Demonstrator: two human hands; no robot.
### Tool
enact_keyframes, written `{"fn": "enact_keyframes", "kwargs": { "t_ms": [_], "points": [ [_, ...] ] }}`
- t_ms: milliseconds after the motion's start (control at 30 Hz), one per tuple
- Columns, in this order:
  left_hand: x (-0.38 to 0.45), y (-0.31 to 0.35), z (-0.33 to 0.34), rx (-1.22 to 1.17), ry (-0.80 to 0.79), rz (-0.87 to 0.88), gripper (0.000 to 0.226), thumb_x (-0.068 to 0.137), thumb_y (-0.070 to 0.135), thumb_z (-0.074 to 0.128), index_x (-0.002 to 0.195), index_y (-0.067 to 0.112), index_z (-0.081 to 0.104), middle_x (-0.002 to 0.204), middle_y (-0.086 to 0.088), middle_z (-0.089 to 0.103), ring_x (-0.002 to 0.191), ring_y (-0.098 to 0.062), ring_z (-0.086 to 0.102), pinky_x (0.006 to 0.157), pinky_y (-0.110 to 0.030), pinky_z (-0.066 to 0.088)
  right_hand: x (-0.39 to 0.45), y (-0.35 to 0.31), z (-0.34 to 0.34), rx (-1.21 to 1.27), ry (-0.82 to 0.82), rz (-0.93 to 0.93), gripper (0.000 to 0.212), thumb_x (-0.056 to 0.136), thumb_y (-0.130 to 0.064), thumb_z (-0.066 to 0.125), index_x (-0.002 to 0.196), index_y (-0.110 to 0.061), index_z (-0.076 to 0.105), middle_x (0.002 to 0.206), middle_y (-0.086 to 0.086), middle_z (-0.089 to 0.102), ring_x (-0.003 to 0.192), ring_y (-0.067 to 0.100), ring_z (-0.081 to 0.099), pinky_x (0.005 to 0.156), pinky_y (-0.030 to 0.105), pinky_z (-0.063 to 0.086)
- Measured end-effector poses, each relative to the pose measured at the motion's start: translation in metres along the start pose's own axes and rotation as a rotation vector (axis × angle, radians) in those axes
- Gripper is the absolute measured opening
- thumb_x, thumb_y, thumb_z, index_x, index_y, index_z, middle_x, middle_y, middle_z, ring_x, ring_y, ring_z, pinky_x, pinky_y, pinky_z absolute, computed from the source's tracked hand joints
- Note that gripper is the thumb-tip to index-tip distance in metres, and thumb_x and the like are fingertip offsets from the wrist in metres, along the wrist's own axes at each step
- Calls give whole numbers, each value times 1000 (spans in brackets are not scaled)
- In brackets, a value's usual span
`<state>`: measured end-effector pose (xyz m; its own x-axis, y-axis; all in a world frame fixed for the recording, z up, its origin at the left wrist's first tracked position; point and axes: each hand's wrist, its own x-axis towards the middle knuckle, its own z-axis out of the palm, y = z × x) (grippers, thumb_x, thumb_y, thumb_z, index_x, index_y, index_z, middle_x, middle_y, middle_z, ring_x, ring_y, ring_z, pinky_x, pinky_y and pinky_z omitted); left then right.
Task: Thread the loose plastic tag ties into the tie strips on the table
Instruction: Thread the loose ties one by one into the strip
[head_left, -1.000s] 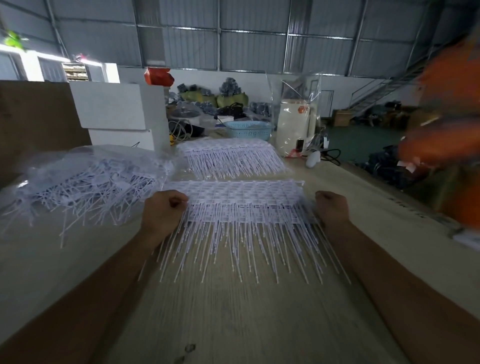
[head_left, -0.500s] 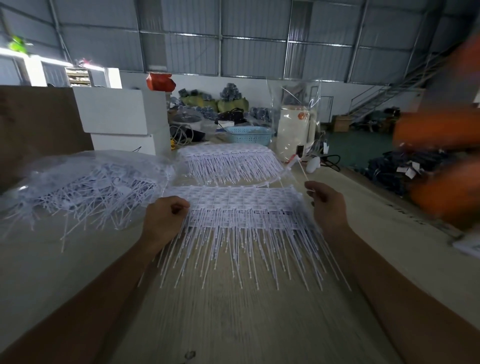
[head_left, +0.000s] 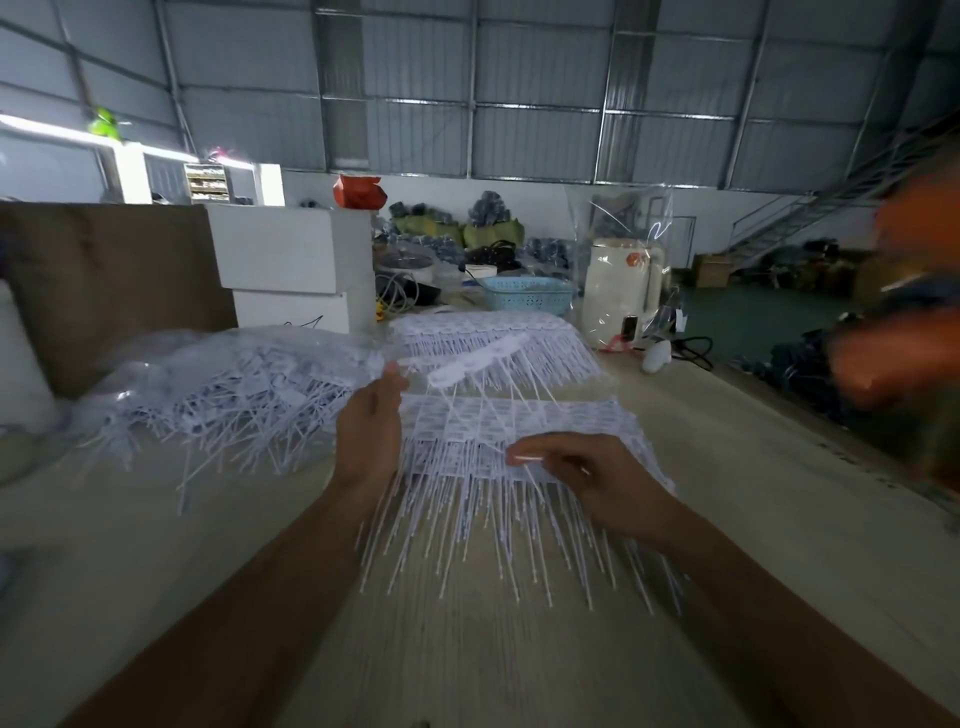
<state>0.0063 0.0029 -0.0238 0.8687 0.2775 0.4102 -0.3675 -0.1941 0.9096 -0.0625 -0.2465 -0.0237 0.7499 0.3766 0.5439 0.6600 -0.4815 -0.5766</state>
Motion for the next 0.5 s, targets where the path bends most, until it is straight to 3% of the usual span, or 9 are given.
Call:
{"fn": "enact_keyframes", "kwargs": {
  "t_ms": [67, 133, 233, 333, 433, 500],
  "points": [
    [2, 8, -1, -104, -62, -136, 57, 98, 63, 36, 94, 21, 75, 81, -4, 70, 71, -16, 61, 61, -26, 43, -1, -2, 5, 28, -74, -34, 41, 95, 20, 45, 117, -2, 71, 119, 6, 72, 116, 7, 65, 102, 23, 48],
    [1, 12, -4, -167, -189, -224, 64, 95, 67, 37, 94, 16, 76, 74, -7, 72, 64, -19, 62, 59, -27, 46, -2, -2, 6, 46, -132, -49, 42, 92, 25, 44, 115, 1, 71, 116, 9, 72, 113, 8, 66, 98, 23, 50],
    [-2, 13, -5, -244, -366, -280, 48, 90, 59, 59, 96, 16, 78, 76, -6, 71, 62, -16, 64, 54, -25, 48, -4, -5, 5, -16, -176, -38, 38, 92, 21, 48, 108, 0, 75, 109, 6, 74, 105, 5, 69, 93, 20, 52],
    [-4, 15, 0, -128, -314, -104, 12, 96, 23, 65, 93, 17, 75, 74, 1, 69, 62, -11, 64, 52, -18, 51, -5, -8, 4, 31, -142, -14, 35, 93, 21, 48, 103, 1, 75, 104, 5, 75, 100, 8, 70, 90, 26, 54],
    [-10, 23, -1, -129, -208, 101, 11, 94, 12, 66, 91, 20, 73, 69, 2, 70, 60, -9, 64, 53, -20, 52, -5, -11, -1, 250, -37, 64, 24, 96, 12, 53, 102, 2, 74, 99, 11, 74, 95, 19, 71, 85, 31, 56],
    [-12, 30, -5, -143, -229, 149, 12, 93, 10, 66, 103, 14, 72, 84, -5, 73, 71, -17, 67, 61, -30, 56, -5, -14, -3, 455, 97, 115, 21, 96, 6, 54, 100, 1, 75, 102, 14, 73, 95, 27, 70, 86, 32, 57]
  ]
}}
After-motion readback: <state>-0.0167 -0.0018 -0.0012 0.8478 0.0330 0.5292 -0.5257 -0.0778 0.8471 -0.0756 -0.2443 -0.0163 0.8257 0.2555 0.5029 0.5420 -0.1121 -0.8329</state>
